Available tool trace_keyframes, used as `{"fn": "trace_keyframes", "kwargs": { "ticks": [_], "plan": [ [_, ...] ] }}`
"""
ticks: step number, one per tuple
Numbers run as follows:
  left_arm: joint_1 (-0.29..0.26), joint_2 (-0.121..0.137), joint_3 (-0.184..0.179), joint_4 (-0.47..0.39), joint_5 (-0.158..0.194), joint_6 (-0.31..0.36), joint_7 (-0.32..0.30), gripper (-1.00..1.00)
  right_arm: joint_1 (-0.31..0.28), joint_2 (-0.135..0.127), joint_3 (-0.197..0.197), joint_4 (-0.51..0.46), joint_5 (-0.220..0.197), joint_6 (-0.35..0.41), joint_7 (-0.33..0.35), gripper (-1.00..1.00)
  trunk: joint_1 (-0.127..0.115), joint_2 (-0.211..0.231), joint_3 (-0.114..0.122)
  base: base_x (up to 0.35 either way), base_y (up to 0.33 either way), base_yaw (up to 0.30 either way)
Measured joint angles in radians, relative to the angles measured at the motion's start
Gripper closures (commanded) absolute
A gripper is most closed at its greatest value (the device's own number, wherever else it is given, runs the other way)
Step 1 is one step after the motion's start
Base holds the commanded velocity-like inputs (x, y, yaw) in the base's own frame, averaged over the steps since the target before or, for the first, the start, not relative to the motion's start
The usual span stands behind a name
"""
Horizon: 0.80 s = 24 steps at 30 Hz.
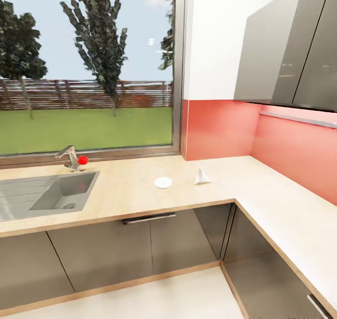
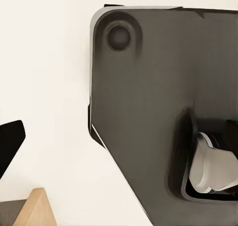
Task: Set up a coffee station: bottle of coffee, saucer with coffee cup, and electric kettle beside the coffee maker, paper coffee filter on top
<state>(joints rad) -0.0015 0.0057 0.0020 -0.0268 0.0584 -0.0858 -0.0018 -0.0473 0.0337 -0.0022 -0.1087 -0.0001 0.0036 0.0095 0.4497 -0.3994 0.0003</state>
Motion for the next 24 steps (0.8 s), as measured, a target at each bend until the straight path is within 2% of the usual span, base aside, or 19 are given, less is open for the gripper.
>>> {"fn": "trace_keyframes", "kwargs": {
  "ticks": [12, 24],
  "plan": [
    [0.0, 0.0, 0.0, 0.0, 0.001, 0.0, 0.002, -1.0, 0.0, 0.001, 0.004, 0.0, 0.001, 0.0, 0.0, -1.0, 0.0, 0.0, 0.0, 0.0, 0.0, -0.252],
    [0.0, 0.0, 0.0, 0.0, 0.001, 0.0, 0.003, -1.0, 0.0, 0.002, 0.004, 0.0, 0.001, 0.0, 0.0, -1.0, 0.0, 0.0, 0.0, 0.0, 0.0, -0.032]
  ]
}}
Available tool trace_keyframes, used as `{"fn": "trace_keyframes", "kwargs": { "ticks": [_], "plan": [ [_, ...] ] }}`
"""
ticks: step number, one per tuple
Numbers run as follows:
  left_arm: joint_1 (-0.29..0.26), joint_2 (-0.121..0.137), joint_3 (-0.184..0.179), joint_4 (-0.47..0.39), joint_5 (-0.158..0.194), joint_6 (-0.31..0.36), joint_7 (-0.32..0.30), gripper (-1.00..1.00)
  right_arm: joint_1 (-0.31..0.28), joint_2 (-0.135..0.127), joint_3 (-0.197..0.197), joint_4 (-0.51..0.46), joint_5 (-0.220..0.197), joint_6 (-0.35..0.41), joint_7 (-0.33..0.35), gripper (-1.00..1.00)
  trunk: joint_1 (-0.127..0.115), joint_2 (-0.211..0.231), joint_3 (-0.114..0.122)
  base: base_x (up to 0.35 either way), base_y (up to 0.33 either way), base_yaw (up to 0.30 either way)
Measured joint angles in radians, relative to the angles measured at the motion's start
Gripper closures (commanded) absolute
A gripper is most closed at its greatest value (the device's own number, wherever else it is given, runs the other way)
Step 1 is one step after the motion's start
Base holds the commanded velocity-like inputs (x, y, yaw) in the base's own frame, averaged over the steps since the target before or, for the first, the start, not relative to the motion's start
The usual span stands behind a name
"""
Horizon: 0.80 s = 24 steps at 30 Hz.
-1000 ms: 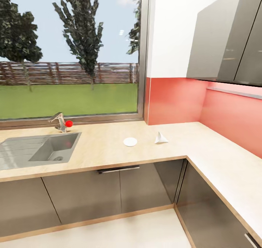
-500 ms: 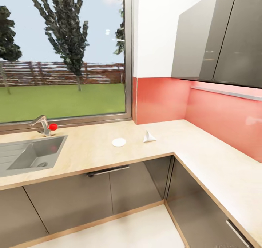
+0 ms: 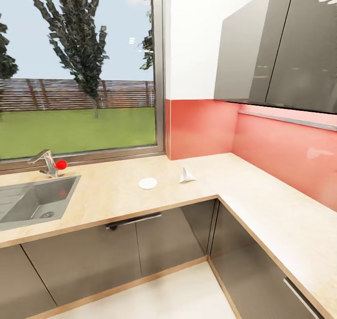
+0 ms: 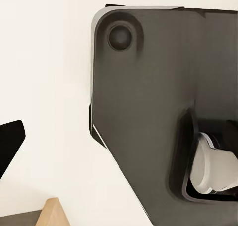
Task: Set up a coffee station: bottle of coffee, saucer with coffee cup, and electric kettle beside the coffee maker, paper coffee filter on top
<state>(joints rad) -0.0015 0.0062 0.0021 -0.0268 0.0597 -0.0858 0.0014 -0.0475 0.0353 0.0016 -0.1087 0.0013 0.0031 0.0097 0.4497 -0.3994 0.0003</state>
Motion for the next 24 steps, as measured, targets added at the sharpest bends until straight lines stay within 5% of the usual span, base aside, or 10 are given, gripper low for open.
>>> {"fn": "trace_keyframes", "kwargs": {
  "ticks": [24],
  "plan": [
    [-0.009, -0.001, -0.009, -0.001, -0.011, 0.0, -0.003, -1.0, 0.0, 0.0, 0.0, -0.033, -0.001, 0.001, -0.002, -1.0, 0.0, 0.0, 0.0, 0.0, 0.0, 0.0]
  ]
}}
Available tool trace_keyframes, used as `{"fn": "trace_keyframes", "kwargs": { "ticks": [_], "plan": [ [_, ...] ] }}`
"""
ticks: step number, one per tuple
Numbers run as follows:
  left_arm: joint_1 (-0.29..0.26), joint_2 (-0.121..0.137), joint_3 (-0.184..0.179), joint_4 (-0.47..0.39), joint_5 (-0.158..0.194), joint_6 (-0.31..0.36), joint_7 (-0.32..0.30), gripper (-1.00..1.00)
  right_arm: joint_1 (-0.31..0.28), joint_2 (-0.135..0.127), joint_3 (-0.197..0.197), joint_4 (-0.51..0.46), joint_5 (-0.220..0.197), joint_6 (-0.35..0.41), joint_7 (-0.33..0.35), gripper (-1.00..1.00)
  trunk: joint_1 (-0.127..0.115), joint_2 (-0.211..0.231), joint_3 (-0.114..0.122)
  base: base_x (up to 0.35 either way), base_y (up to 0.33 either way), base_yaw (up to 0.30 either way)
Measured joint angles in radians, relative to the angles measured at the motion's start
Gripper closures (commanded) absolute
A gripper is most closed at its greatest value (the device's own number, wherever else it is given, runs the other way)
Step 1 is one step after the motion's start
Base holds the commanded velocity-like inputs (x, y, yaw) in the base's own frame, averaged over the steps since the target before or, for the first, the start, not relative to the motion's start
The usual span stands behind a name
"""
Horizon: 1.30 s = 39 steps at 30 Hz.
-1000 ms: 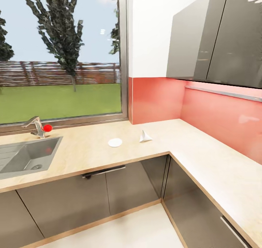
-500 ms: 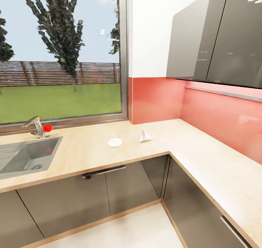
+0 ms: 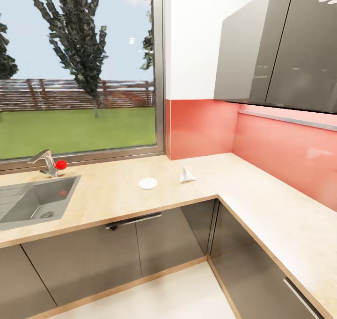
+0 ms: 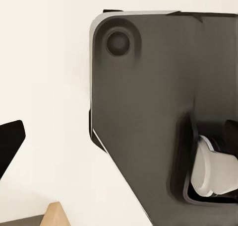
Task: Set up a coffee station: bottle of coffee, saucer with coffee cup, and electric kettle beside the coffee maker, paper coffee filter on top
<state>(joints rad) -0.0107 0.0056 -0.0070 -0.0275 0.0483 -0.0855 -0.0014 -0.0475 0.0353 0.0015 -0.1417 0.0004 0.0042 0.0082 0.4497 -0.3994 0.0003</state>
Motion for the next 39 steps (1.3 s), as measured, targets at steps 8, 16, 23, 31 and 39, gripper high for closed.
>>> {"fn": "trace_keyframes", "kwargs": {
  "ticks": [8, 16, 23, 31, 39],
  "plan": [
    [-0.029, 0.003, 0.003, -0.095, 0.003, -0.019, 0.0, -1.0, 0.0, -0.002, -0.002, -0.003, 0.0, -0.002, -0.003, -1.0, 0.0, 0.0, 0.0, 0.0, 0.0, 0.0],
    [-0.056, 0.018, 0.01, -0.259, 0.009, -0.278, 0.001, -1.0, 0.0, 0.001, 0.0, -0.015, 0.0, -0.003, -0.003, -1.0, 0.0, 0.0, 0.0, 0.0, 0.0, 0.0],
    [-0.186, 0.018, 0.0, -0.334, 0.001, -0.322, -0.022, -1.0, 0.0, 0.001, 0.0, -0.017, 0.0, -0.015, -0.004, -1.0, 0.0, 0.0, 0.0, 0.0, 0.0, 0.0],
    [-0.363, -0.006, -0.011, -0.455, 0.003, -0.322, -0.141, -1.0, 0.0, 0.001, 0.0, -0.017, 0.001, -0.064, -0.004, -1.0, 0.0, 0.0, 0.0, 0.0, 0.0, 0.0],
    [-0.472, -0.039, -0.017, -0.535, 0.002, -0.316, -0.171, -1.0, 0.0, 0.002, 0.0, -0.017, 0.0, -0.067, -0.004, -1.0, 0.0, 0.0, 0.0, 0.0, 0.0, 0.0]
  ]
}}
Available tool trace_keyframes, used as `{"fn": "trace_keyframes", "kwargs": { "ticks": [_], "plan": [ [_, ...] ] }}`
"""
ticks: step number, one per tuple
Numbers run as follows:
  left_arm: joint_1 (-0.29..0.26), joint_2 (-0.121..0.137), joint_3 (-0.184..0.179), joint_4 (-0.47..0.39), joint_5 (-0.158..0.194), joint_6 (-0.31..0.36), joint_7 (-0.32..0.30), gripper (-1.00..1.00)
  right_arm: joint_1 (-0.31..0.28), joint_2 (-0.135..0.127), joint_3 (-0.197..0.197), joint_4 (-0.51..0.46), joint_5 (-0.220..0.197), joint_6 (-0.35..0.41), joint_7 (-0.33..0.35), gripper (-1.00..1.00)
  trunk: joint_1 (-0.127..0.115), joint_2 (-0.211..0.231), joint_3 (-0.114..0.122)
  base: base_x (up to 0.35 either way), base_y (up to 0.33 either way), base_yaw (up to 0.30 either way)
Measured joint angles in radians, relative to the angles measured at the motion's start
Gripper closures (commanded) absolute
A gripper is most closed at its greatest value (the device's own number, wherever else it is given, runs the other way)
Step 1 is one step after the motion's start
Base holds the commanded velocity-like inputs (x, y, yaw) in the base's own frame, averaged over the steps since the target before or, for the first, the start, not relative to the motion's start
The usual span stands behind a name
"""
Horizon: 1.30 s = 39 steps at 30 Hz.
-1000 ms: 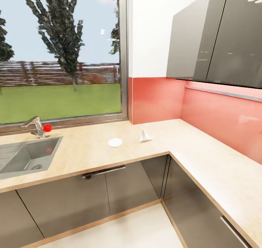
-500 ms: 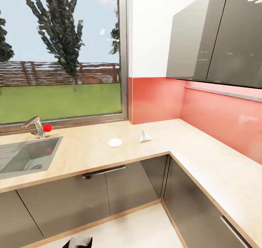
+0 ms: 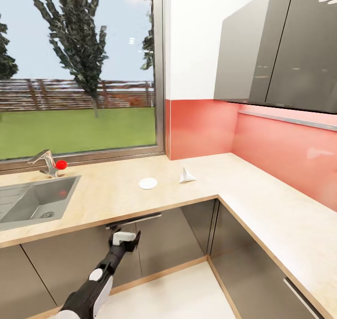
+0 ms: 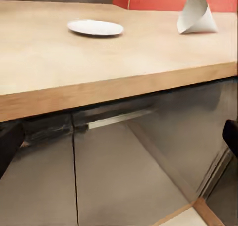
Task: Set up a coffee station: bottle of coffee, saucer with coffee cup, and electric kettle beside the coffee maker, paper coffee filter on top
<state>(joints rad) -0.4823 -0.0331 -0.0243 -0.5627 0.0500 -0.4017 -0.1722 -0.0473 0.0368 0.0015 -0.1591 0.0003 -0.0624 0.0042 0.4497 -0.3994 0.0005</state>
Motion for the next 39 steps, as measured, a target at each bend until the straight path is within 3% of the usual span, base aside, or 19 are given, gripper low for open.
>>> {"fn": "trace_keyframes", "kwargs": {
  "ticks": [9, 11, 19, 22, 25, 32, 39],
  "plan": [
    [-0.097, -0.025, -0.01, -0.067, 0.001, 0.016, -0.048, -1.0, 0.0, 0.0, 0.0, 0.0, 0.0, 0.0, 0.0, -1.0, 0.0, 0.0, 0.0, 0.0, 0.0, 0.0],
    [-0.116, -0.029, -0.011, -0.089, 0.001, 0.046, -0.05, -1.0, 0.0, 0.0, 0.0, 0.0, 0.0, 0.0, 0.0, -1.0, 0.0, 0.0, 0.0, 0.0, 0.0, 0.0],
    [-0.179, -0.029, -0.013, -0.205, 0.001, 0.306, -0.087, -1.0, 0.0, 0.0, 0.0, 0.0, 0.0, 0.0, 0.0, -1.0, 0.0, 0.0, 0.0, 0.0, 0.0, 0.0],
    [-0.198, -0.023, -0.019, -0.214, -0.001, 0.362, -0.129, -1.0, 0.0, 0.001, 0.0, 0.0, 0.0, 0.0, 0.001, -1.0, 0.0, 0.0, 0.0, 0.0, 0.0, 0.0],
    [-0.199, -0.02, -0.034, -0.218, -0.009, 0.381, -0.156, -1.0, 0.0, 0.001, 0.0, 0.001, 0.0, 0.001, 0.003, -1.0, 0.0, 0.0, 0.0, 0.0, 0.0, 0.0],
    [-0.201, -0.021, -0.05, -0.218, -0.079, 0.397, -0.164, -1.0, 0.0, 0.001, 0.001, 0.003, 0.001, 0.002, 0.007, -1.0, 0.0, 0.0, 0.0, 0.0, 0.094, -0.177],
    [-0.205, -0.019, -0.045, -0.218, -0.087, 0.399, -0.163, -1.0, 0.0, 0.003, 0.003, 0.007, 0.002, 0.001, 0.005, -1.0, 0.0, 0.0, 0.0, 0.0, 0.285, -0.112]
  ]
}}
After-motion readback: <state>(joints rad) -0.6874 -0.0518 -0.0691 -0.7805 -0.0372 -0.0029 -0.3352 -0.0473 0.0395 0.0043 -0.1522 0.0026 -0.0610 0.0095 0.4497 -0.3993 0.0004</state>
